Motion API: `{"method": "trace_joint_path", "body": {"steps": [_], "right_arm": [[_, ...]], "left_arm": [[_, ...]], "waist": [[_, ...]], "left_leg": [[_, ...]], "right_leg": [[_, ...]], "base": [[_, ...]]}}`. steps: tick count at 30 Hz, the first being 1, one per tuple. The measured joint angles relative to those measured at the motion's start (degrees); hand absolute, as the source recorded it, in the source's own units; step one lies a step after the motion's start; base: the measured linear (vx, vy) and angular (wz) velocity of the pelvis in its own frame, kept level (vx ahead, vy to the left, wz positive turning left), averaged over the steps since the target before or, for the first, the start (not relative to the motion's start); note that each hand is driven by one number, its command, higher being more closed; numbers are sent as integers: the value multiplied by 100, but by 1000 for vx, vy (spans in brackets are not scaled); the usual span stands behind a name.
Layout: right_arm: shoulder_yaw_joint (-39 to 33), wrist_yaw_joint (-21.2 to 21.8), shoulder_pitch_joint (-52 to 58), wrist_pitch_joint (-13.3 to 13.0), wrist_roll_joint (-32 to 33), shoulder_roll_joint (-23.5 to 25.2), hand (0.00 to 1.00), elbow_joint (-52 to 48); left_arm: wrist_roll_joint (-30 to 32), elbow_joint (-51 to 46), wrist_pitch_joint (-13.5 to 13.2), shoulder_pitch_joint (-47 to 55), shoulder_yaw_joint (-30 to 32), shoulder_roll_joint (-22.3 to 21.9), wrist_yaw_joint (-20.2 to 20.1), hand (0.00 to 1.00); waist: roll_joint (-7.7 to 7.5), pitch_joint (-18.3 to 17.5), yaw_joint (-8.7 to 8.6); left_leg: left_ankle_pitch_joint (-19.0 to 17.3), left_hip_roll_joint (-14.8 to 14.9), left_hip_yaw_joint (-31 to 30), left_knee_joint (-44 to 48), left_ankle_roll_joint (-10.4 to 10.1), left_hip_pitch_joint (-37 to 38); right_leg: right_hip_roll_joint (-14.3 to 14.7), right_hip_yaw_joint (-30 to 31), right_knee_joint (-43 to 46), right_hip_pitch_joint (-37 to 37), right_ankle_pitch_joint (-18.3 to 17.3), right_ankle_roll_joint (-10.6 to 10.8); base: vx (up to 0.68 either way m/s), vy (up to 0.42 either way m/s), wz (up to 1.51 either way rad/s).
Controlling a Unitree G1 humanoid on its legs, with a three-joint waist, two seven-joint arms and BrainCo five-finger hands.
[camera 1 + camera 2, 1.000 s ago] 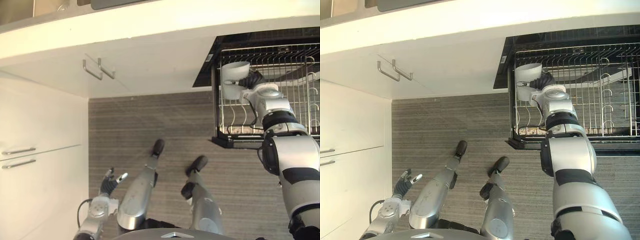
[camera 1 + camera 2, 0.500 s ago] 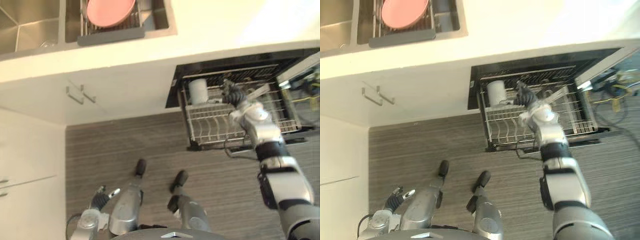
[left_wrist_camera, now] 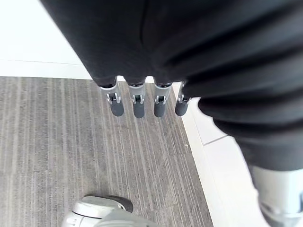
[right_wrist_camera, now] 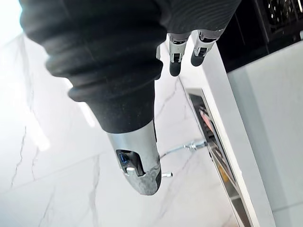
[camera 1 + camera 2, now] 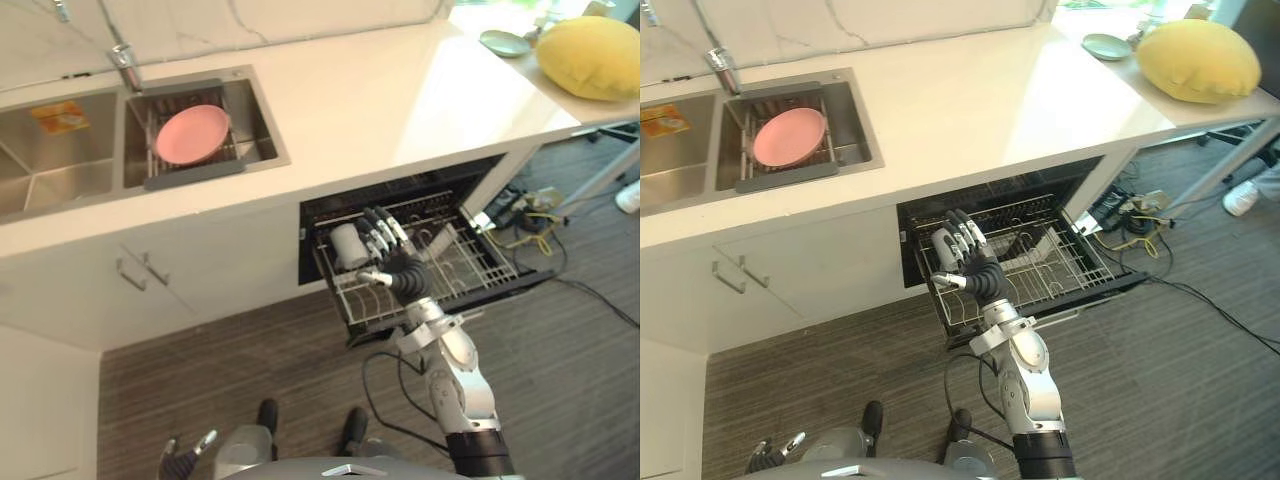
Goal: Walk over to the sink, pick up the cup, carry it to the dishwasher, place the cup inside the dishwasher, then close the dishwasher door
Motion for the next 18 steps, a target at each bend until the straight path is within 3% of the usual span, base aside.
{"method": "trace_joint_path", "body": {"steps": [1, 3, 4, 5, 6, 7, 11, 13, 14, 15, 16, 17, 18], "right_arm": [[-5, -2, -1, -2, 3, -23, 0, 3], [-126, -14, -17, -54, 73, -127, 0, 5], [-305, -32, -54, -123, 211, -214, 0, 5], [-524, -77, -127, -252, 387, -323, 0, 10], [-639, -137, -145, -328, 483, -438, 0, 8], [-819, -195, -155, -394, 606, -545, 0, 12], [-1029, -321, -171, -692, 909, -250, 0, -18], [-1014, -437, 20, -689, 913, -39, 0, -219], [-990, -444, 205, -688, 942, 34, 0, -342], [-968, -447, 377, -688, 944, 69, 0, -439], [-943, -456, 487, -689, 946, 86, 0, -487], [-962, -550, 849, -689, 945, 140, 0, -713], [-1065, -650, 1224, -692, 947, 199, 0, -1002]], "left_arm": [[-8, 1, -20, 1, 9, -15, -8, 0], [-150, 17, -106, -14, 171, -97, -67, 0], [-204, 144, -183, -35, 325, -167, -130, 0], [-206, 268, -206, -64, 446, -271, -174, 0], [-200, 314, -207, -32, 440, -329, -187, 0], [-198, 388, -198, -11, 436, -389, -222, 0], [-131, 381, -114, 94, 392, -354, -267, 0], [-31, 404, 112, 45, 352, -271, -471, 0], [50, 494, 233, -4, 342, -191, -649, 0], [123, 605, 292, -61, 310, -127, -748, 0], [145, 645, 334, -94, 256, -57, -793, 0], [267, 750, 357, -199, 82, 123, -899, 0], [353, 837, 360, -252, -96, 286, -962, 0]], "waist": [[24, -4, 32], [65, -14, 1], [79, -32, -58], [185, -20, -109], [322, -30, -118], [427, -24, -149], [225, -55, -131], [146, -59, -159], [79, -54, -239], [18, -24, -303], [-44, 19, -386], [-98, 56, -657], [-251, 86, -819]], "left_leg": [[1, 25, 79, -101, 46, -96], [-126, 160, 827, -281, 253, -203], [-220, 249, 1428, -201, 440, -250], [-145, 456, 2090, 231, 592, -415], [158, 594, 2297, 420, 555, -403], [154, 591, 2316, 370, 179, -305], [296, 140, 2023, -258, 298, 222], [282, -30, 1966, -477, 349, 312], [260, -123, 1874, -486, 381, 301], [222, -167, 1763, -416, 428, 287], [163, -183, 1649, -271, 459, 242], [-20, -254, 1222, 161, 490, 87], [-106, -367, 893, 326, 506, 118]], "right_leg": [[-30, -197, 1, -32, -7, 7], [-107, -712, 0, -28, 58, 34], [-282, -1056, -1, 8, 47, 50], [-383, -1364, 89, 87, -13, 134], [-374, -1479, 219, 138, -103, 190], [-412, -1641, 410, 267, -227, 282], [-854, -1800, 855, 553, -522, 468], [-1137, -1791, 1351, 434, -780, 484], [-1292, -1728, 1667, 367, -984, 364], [-1285, -1363, 1887, 276, -1253, 25], [-1170, -976, 1933, 228, -1471, -171], [-759, 37, 1886, 238, -1877, -362], [-480, 786, 2046, 268, -2110, -491]], "base": [[-13, 6, 90], [24, 16, 125], [94, 137, 152], [100, 166, 144], [116, 195, 122], [94, 171, 93], [49, 166, 48], [6, 135, 24], [-14, 92, 40], [-6, 64, 49], [-5, 25, 109], [77, -47, 165], [107, -76, 165]]}}
